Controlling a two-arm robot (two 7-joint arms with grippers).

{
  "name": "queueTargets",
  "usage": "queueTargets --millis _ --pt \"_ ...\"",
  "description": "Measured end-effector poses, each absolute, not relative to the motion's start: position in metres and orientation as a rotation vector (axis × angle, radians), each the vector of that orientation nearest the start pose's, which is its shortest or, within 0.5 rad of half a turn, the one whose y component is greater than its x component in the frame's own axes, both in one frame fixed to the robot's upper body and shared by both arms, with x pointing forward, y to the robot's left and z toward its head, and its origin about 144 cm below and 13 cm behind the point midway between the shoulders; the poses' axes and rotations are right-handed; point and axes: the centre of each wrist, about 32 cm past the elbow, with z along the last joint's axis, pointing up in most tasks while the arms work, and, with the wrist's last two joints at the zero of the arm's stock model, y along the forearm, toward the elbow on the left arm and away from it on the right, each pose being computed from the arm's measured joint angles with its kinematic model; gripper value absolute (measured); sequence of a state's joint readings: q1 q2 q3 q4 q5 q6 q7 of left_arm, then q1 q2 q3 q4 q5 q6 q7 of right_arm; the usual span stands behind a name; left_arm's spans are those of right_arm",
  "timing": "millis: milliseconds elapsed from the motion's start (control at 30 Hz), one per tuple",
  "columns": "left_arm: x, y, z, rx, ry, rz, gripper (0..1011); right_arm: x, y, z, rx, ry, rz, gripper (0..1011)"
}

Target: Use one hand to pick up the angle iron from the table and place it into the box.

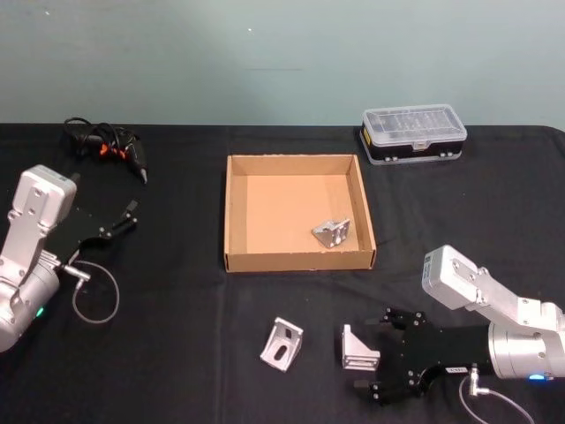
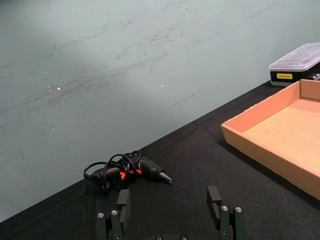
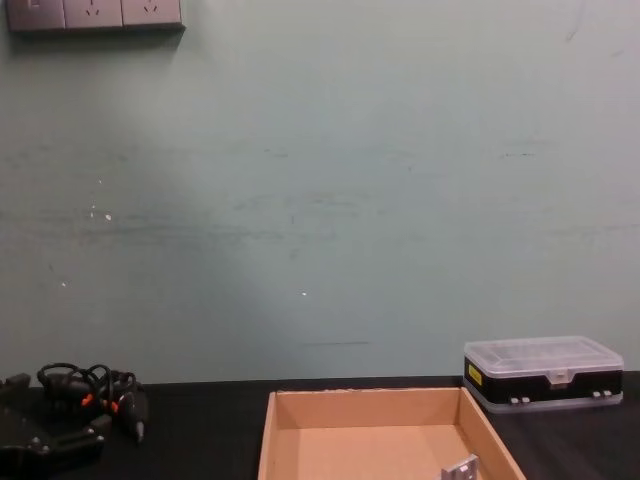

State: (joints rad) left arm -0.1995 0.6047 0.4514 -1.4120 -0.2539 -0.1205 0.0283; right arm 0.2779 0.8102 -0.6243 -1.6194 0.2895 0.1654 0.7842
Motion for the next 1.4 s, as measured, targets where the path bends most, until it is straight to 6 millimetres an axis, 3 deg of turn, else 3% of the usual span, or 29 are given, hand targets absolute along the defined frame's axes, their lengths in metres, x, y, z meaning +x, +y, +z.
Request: queueTargets --millis 167,400,633,867,900,1067,1100,1400 --pt "0.4886 0.3097 1.1398 0.304 -0.285 1.248 1000 0.4789 -0.3021 1.1906 -0.624 -0.059 -0.32 993" --pt "0.4886 0.3097 1.1398 0.304 -0.285 1.248 1000 0.4773 -0.3036 1.1901 -0.626 -0.059 -0.321 840" --pt "0.4886 0.3097 1.1398 0.304 -0.285 1.248 1000 0.4756 -0.306 1.1911 -0.623 -0.059 -0.332 594" --pt "0.4886 0.3097 1.1398 0.304 -0.285 1.248 1000 0.4752 -0.3071 1.192 -0.622 -0.059 -0.336 418" --pt "0.4886 0.3097 1.1398 0.304 -0.285 1.248 1000 0.4752 -0.3071 1.192 -0.622 -0.059 -0.336 349" --pt "0.4886 0.3096 1.1398 0.304 -0.285 1.248 1000 0.4756 -0.3066 1.1921 -0.619 -0.06 -0.336 217" --pt "0.4886 0.3097 1.1398 0.304 -0.285 1.248 1000 0.4757 -0.3063 1.1921 -0.618 -0.06 -0.336 152" --pt "0.4886 0.3097 1.1398 0.304 -0.285 1.248 1000 0.4748 -0.3056 1.1911 -0.614 -0.056 -0.339 86"
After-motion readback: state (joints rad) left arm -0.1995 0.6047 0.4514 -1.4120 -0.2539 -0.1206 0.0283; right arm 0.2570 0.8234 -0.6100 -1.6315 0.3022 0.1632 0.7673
